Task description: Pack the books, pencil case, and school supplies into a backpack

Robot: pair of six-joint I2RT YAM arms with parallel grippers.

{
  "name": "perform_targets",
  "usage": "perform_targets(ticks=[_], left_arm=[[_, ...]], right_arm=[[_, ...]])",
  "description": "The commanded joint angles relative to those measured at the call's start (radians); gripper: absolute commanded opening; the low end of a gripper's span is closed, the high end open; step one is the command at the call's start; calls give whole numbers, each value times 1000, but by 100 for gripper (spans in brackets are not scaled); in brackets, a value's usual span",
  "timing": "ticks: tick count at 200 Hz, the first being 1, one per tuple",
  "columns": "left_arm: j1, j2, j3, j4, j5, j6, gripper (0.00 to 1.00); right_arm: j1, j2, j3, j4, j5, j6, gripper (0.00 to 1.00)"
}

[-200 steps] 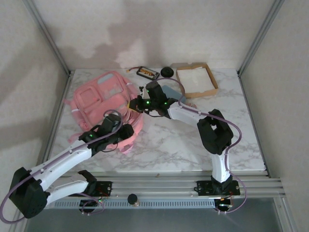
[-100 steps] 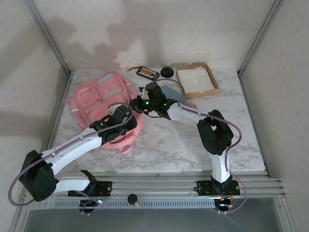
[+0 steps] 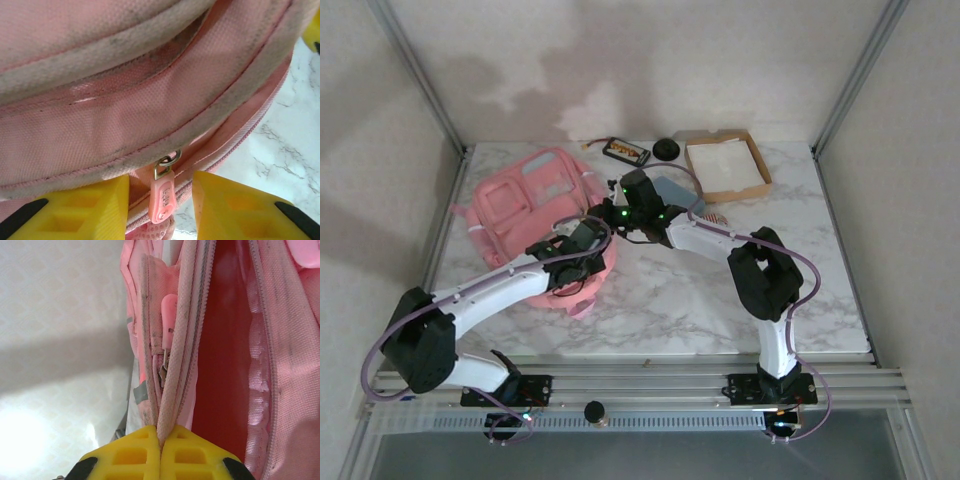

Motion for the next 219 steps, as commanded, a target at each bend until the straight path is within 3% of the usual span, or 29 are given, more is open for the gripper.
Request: perform_targets(ticks=[1, 73, 128, 219], left_arm=[[-7, 37, 37, 3, -56, -31, 33], [-5, 78, 52, 112, -82, -25, 17], [-5, 44, 39, 60, -83, 13, 0], [22, -185, -161, -197, 2, 45, 0]], right_arm=[[21, -60, 11, 103, -1, 14, 0], [21, -76, -11, 111, 19, 19, 0], [-8, -84, -36, 101, 51, 5, 0], [-157, -57, 17, 49, 21, -12, 0]])
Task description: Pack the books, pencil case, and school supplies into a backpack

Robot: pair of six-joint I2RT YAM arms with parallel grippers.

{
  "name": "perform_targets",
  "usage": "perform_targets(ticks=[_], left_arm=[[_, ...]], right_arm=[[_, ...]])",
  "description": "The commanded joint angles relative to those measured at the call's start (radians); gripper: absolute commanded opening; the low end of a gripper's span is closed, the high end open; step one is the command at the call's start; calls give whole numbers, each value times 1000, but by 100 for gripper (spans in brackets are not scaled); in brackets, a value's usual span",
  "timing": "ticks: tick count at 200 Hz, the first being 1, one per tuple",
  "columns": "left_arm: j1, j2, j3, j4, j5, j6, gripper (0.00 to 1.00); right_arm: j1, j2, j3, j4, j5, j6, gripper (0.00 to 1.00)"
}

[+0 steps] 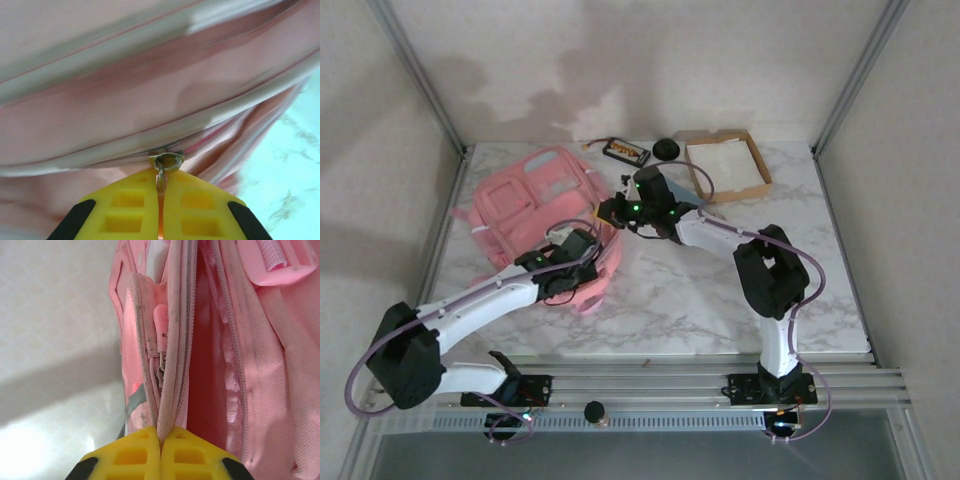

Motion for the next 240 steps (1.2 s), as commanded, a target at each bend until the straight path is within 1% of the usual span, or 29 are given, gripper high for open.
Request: perform_targets(ticks=[1, 24, 39, 52, 59, 77, 92, 95, 103, 108, 125, 135, 140, 149, 152, 162, 189, 208, 230, 240], left_arm=[[22, -61, -61, -168, 4, 14, 0], [58, -124, -94, -238, -23, 23, 0], [73, -137, -93, -209, 24, 48, 0], [80, -131, -69, -214, 15, 32, 0], [77, -136, -58, -189, 28, 35, 0], [74, -152, -52, -69, 118, 56, 0], [71, -141, -41, 11, 166, 67, 0], [70, -134, -34, 18, 165, 70, 0], [68, -115, -14, 26, 156, 77, 0], [68, -99, 3, 22, 148, 80, 0], [62, -60, 58, 16, 143, 93, 0], [54, -51, 70, 32, 144, 95, 0], [52, -47, 72, 44, 150, 95, 0], [48, -39, 75, 66, 168, 97, 0], [48, -36, 76, 70, 173, 96, 0], [42, -25, 79, 81, 185, 98, 0], [37, -28, 86, 72, 167, 104, 0], [37, -33, 80, 59, 154, 105, 0], [38, -29, 74, 25, 106, 103, 0], [37, -29, 71, 14, 92, 98, 0]], right_arm=[[-73, -39, 60, 23, 39, -17, 0], [-106, -5, 123, -38, 23, -54, 0], [-134, 13, 139, -34, 7, -46, 0], [-142, 28, 171, -68, 10, -66, 0], [-139, 31, 181, -82, 11, -77, 0], [-122, 24, 164, -88, -6, -86, 0], [-105, 12, 106, -53, -20, -69, 11], [-100, 10, 89, -41, -23, -63, 15], [-90, 9, 54, -22, -33, -53, 29], [-82, 9, 38, -16, -40, -46, 34], [-53, -10, -42, 43, -51, -2, 43], [-27, -24, -78, 77, -46, 27, 52], [-13, -26, -85, 84, -46, 33, 55], [4, -21, -77, 82, -43, 38, 58], [30, -18, -73, 82, -42, 41, 60], [64, -2, -59, 91, -43, 64, 63], [117, 25, -53, 164, -13, 125, 66], [151, 52, -11, 180, -44, 167, 67], [167, 24, -14, 112, 48, 129, 72], [162, 21, -32, 118, 65, 135, 68]])
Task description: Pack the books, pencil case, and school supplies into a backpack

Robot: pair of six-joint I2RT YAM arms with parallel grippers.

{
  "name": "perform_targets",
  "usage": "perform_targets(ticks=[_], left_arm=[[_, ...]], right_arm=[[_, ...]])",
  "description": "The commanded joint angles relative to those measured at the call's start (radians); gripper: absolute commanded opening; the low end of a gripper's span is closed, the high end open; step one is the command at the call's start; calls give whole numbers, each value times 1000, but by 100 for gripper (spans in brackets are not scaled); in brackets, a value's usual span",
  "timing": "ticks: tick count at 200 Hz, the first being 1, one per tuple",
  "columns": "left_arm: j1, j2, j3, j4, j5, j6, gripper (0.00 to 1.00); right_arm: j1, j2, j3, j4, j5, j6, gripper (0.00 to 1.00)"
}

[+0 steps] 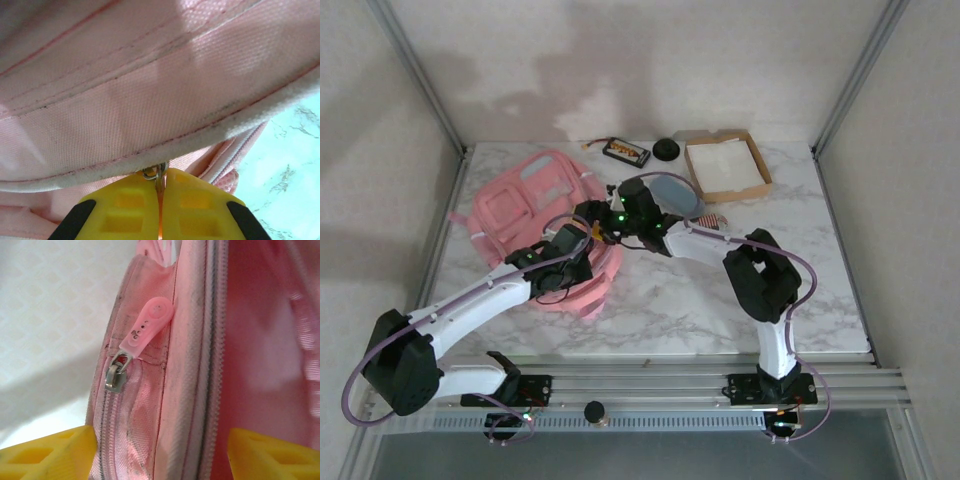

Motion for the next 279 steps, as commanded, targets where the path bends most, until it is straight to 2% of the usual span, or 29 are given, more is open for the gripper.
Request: perform_targets(ticks=[1, 15, 31, 49, 77, 114, 178, 223, 250, 279], left_arm=[[-16, -12, 44, 51, -30, 18, 0], [-16, -16, 36, 61, -24, 16, 0], [-16, -21, 33, 58, -36, 8, 0], [-16, -33, 34, 29, -57, -1, 0], [-8, -94, -6, -41, -113, -35, 0], [46, -184, -62, -136, -157, -77, 0], [233, -235, -101, -224, -176, -44, 0], [344, -190, -92, -201, -198, -35, 0], [433, -187, -127, -110, -151, -16, 0], [534, -124, -111, -41, -163, 5, 0]], right_arm=[[39, 2, -4, -12, 15, 3, 68], [45, 27, 13, 14, -5, 17, 62], [52, 53, 56, -20, -6, -6, 44], [39, 31, 31, -9, 35, -19, 31], [-9, 13, 41, -46, 47, -58, 0], [-104, -2, 69, -74, 18, -114, 0], [-226, 13, 167, -153, -119, -170, 0], [-261, 28, 234, -197, -203, -197, 0], [-273, 38, 292, -267, -232, -252, 0], [-283, 32, 291, -295, -255, -269, 0]])
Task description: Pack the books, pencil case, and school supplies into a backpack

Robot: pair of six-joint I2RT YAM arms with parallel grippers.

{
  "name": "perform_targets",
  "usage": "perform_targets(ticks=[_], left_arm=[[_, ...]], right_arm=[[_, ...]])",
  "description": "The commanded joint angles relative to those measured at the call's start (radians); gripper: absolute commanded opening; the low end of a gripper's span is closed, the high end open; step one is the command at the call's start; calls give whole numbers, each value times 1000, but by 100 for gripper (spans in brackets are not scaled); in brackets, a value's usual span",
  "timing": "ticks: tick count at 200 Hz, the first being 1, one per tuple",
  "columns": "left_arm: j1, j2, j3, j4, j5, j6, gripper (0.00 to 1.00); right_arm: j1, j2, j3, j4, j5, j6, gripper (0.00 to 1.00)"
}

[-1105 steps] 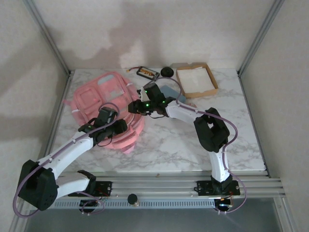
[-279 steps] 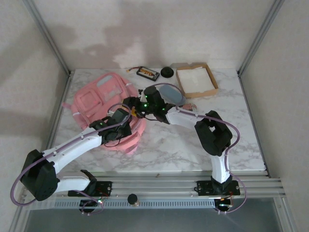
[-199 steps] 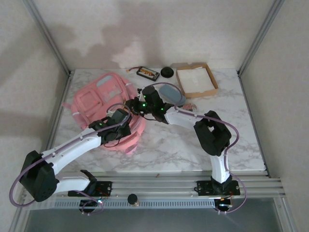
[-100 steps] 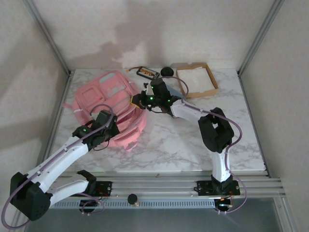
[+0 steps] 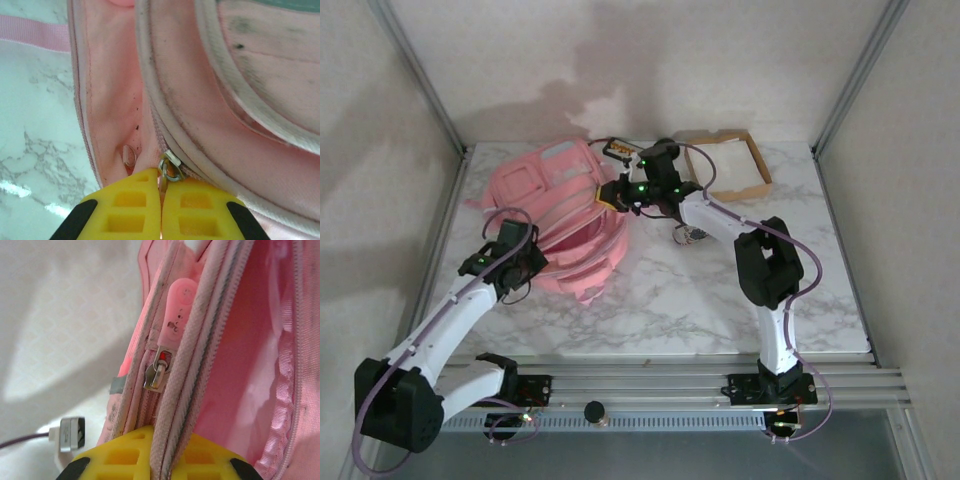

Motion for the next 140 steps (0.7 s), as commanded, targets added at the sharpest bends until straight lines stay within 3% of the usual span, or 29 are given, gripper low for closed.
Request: perform_targets(ticks=[1, 39, 64, 76, 113, 140], left_arm=[[111, 39, -19, -28, -191, 12, 0], [139, -40, -30, 102, -267, 67, 0], [153, -23, -28, 168, -162, 102, 0], [142, -38, -48, 211, -131, 106, 0], [113, -45, -89, 275, -83, 117, 0], [98, -44, -111, 310, -56, 112, 0]], right_arm=[[-90, -30, 51, -12, -28, -70, 0], [-114, -53, 17, -3, -66, -66, 0], [-100, -77, -26, 9, -1, -73, 0], [-98, -81, -84, 95, -17, -12, 0], [-71, -113, -189, 332, -16, 116, 43], [-24, -147, -303, 417, 48, 209, 65]])
